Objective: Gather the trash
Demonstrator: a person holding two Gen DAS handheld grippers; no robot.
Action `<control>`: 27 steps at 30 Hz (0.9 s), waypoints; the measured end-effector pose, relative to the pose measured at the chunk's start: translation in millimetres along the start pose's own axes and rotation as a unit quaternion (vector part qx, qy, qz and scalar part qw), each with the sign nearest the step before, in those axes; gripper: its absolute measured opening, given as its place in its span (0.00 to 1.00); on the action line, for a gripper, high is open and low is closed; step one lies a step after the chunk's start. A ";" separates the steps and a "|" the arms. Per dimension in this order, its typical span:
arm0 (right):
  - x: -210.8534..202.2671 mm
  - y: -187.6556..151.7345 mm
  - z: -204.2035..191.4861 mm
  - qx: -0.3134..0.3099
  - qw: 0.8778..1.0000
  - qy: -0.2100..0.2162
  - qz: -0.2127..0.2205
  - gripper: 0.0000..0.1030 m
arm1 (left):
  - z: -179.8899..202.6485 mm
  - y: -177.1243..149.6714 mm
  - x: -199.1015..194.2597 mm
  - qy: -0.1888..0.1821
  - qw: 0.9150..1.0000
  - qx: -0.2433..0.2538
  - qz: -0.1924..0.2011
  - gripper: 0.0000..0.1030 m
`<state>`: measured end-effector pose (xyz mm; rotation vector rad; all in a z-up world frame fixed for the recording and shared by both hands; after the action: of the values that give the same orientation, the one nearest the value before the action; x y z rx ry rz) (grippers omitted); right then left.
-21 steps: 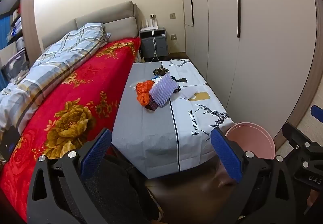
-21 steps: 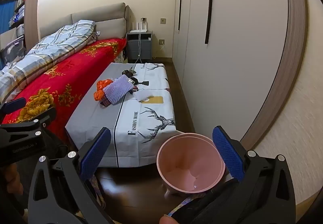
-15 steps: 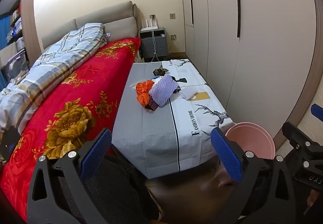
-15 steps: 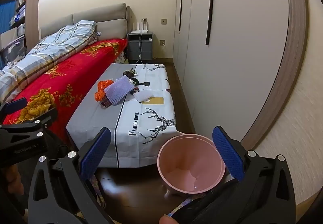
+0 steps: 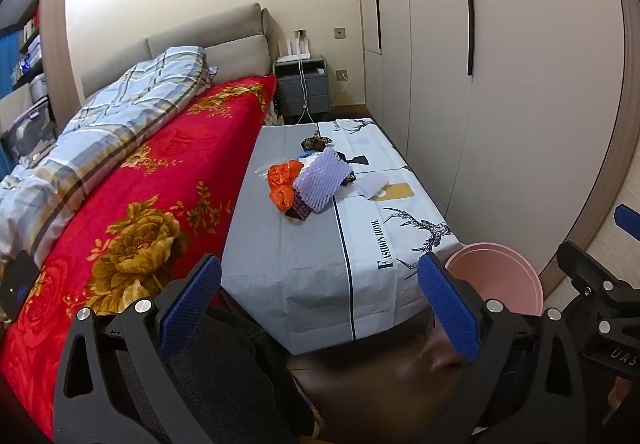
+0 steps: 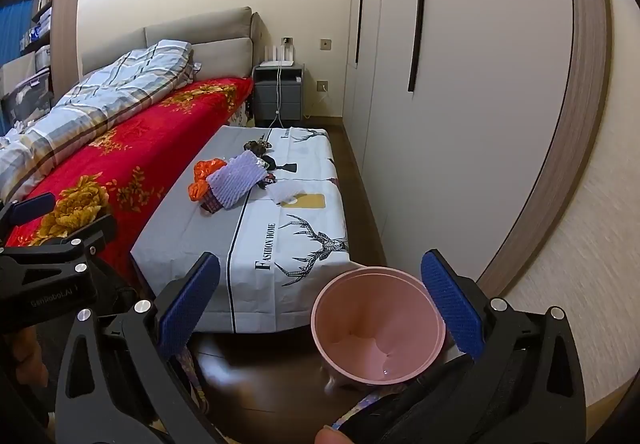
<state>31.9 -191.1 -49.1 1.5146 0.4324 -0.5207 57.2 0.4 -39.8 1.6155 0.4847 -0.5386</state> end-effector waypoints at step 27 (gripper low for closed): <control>4.1 -4.5 4.4 -0.001 1.000 0.000 0.001 0.96 | 3.1 2.1 -2.8 0.001 1.000 0.000 0.002 0.93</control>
<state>32.5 -195.7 -55.0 1.5124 0.4313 -0.5192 56.0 -3.0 -36.7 1.6164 0.4826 -0.5332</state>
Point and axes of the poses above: each gripper's, at about its wrist camera, not at the fingertips, and x roughly the way its jaws point, z to its right, y to its top, the point moved 7 cm from there along x, roughly the way its jaws point, and after that the axes turned 2 degrees about -z, right-handed, at the moved point
